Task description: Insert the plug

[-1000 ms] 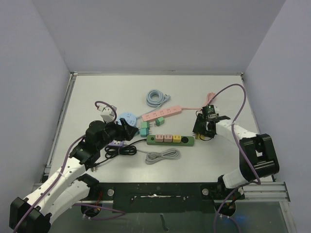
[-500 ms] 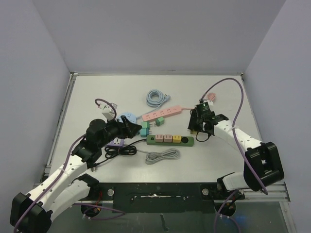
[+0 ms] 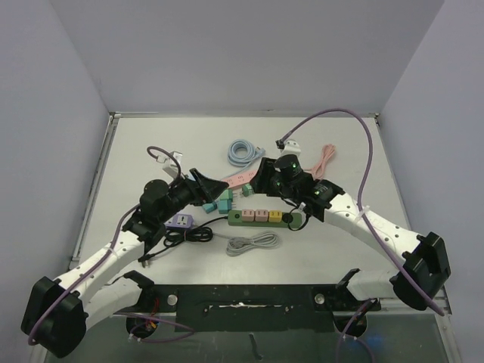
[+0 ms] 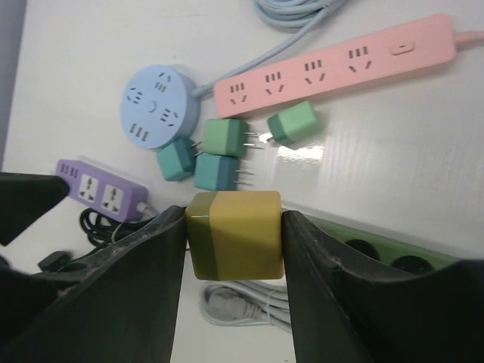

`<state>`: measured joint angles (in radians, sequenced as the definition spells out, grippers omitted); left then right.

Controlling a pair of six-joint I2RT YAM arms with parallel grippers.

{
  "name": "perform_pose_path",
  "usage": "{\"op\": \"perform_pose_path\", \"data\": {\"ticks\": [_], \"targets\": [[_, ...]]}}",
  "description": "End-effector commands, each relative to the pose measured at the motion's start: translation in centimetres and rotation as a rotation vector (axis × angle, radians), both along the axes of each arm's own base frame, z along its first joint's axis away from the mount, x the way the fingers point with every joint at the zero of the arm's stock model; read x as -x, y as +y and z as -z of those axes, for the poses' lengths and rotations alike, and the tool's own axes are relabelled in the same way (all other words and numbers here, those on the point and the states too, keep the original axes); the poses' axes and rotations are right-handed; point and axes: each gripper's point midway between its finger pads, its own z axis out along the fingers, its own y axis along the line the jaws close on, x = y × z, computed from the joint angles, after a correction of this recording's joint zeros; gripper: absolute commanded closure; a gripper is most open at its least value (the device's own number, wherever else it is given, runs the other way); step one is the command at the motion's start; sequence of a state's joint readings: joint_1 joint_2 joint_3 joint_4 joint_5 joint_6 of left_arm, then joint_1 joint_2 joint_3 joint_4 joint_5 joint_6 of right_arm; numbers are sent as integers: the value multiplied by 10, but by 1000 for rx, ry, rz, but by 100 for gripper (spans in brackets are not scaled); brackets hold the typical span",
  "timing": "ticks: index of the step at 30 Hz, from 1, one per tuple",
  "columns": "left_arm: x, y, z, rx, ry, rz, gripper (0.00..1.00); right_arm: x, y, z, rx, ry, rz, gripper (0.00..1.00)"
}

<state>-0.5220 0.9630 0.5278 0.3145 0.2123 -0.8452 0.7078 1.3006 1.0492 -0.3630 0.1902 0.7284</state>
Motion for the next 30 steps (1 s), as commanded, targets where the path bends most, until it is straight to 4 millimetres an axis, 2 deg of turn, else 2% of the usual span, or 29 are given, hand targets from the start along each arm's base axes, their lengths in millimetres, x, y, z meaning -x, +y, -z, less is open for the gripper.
{"op": "perform_pose_path", "data": {"ticks": [1,6,8,11,18,21,24,28,30], "targets": [[1,-16,-35,121,-75,66,31,-1,38,-51,-211,-91,9,55],[4,-23,-21,124,-43,77,36,2,46,-56,-353,-64,113,55],[9,-28,-18,128,-45,95,40,2,48,-54,-374,-55,153,55],[15,-36,-15,127,-47,121,41,2,52,-52,-382,-42,182,55],[14,-51,-15,144,-47,149,41,11,74,-56,-394,-26,109,54],[5,-49,-15,160,-34,100,43,19,84,-57,-402,-6,64,54],[-2,-42,-20,175,-54,44,52,24,90,-59,-402,1,36,54],[-2,-41,-24,181,-76,40,74,26,94,-58,-405,7,22,53],[-1,-41,-23,175,-79,43,84,26,94,-59,-403,1,15,48]]}}
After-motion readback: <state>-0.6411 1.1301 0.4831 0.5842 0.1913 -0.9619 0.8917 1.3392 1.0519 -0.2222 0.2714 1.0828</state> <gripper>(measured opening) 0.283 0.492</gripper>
